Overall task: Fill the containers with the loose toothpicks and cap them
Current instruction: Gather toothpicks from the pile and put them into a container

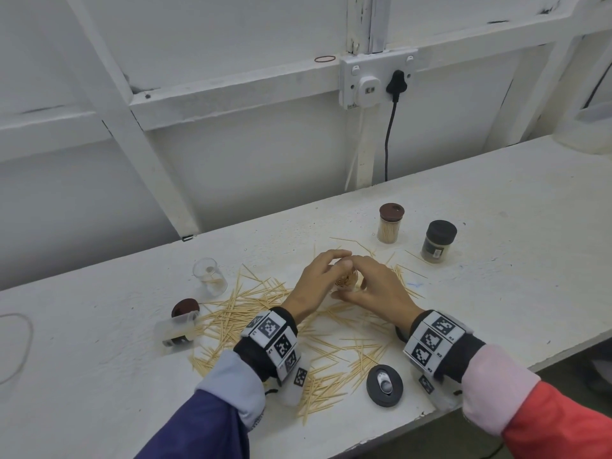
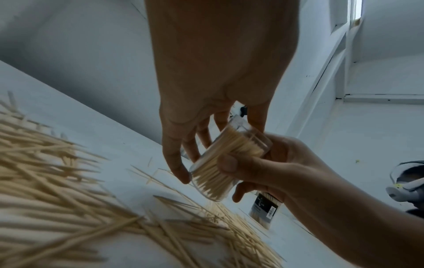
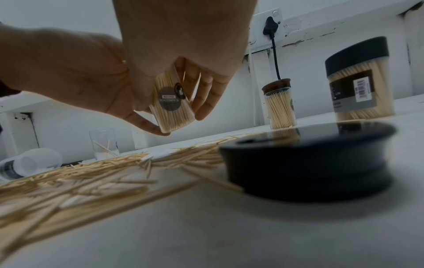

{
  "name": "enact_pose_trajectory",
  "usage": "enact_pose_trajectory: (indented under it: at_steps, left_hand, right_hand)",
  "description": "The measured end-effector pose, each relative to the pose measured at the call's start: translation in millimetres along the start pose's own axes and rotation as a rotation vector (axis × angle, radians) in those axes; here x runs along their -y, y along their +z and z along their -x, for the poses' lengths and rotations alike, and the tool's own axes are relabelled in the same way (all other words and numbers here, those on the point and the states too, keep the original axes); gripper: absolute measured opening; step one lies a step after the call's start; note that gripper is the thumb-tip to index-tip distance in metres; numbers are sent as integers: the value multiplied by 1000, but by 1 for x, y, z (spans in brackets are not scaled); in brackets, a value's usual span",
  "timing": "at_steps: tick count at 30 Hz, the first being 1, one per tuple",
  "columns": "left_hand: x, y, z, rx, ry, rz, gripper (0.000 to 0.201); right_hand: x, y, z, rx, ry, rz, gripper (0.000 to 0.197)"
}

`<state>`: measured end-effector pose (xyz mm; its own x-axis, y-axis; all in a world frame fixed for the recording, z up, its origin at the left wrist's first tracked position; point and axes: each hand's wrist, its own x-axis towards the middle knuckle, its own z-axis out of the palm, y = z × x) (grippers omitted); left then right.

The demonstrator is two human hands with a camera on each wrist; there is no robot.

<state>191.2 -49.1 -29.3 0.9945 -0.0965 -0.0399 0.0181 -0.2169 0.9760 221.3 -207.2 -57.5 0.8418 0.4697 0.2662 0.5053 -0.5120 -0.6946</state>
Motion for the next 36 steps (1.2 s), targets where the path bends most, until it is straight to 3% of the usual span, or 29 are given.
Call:
enact_pose_trajectory:
  at_steps: [5, 9, 15, 21, 23, 26, 31, 33, 36]
  left_hand:
    - [-3, 0, 0, -14, -56, 30, 29]
    - [2, -6, 4, 37, -50, 46, 38]
    - [-2, -15, 11, 111, -69, 68, 35]
    - [-7, -37, 20, 190, -119, 33, 48]
    - [-6, -52, 22, 141, -113, -85, 46]
    - [-1, -84, 26, 85, -92, -450, 44]
    - [18, -112, 37, 333, -361, -1084, 96]
    - [23, -111, 43, 350, -346, -1181, 103]
    - [31, -108, 47, 295, -244, -1200, 97]
  right_hand:
    - [3, -1, 3, 7, -14, -2, 54]
    - [2, -1, 2, 2, -14, -4, 46]
    - [2, 3, 2, 33, -20, 29, 48]
    - [3, 4, 2, 51, -24, 40, 51]
    - [3, 3, 2, 48, -13, 53, 52]
    - [3, 1, 2, 53, 8, 66, 52]
    - [5, 3, 3, 77, 9, 58, 53]
    - [7, 3, 3, 86, -2, 68, 53]
    - [9, 3, 4, 102, -9, 83, 53]
